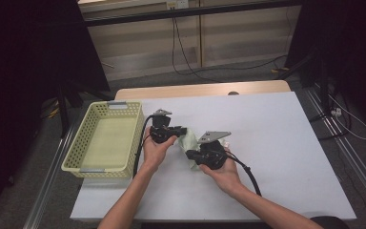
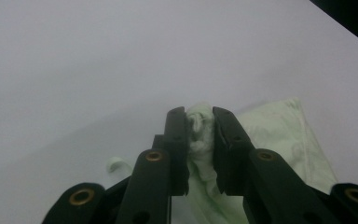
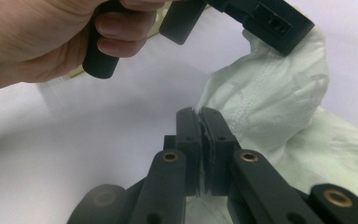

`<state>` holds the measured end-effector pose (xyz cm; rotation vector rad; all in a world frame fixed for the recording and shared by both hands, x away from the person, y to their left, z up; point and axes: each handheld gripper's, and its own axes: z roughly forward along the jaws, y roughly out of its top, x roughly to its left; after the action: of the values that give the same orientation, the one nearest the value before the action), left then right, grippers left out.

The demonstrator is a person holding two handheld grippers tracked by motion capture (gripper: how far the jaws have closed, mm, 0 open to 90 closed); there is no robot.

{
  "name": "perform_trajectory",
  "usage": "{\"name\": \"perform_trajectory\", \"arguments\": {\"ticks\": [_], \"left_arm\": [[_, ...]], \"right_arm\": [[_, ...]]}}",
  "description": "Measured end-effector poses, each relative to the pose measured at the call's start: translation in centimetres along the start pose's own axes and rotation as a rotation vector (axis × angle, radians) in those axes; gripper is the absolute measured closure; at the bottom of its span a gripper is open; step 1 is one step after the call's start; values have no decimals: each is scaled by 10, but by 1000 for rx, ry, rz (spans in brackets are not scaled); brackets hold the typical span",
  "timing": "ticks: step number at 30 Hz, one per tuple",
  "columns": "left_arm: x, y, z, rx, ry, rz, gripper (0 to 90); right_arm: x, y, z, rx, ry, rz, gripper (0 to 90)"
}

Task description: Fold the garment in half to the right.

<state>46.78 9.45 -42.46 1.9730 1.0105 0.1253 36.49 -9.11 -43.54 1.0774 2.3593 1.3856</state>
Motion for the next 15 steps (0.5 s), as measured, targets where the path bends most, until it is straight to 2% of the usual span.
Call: {"name": "perform_trajectory", "arguments": {"ticks": [4, 15], "left_arm": [[-3, 1, 4, 15, -7, 11, 766], [-10, 0, 16, 25, -32, -3, 751]], "right_arm": [[-4, -4, -4, 5, 0, 10, 871], [-8, -10, -13, 15, -18, 20, 844]]}}
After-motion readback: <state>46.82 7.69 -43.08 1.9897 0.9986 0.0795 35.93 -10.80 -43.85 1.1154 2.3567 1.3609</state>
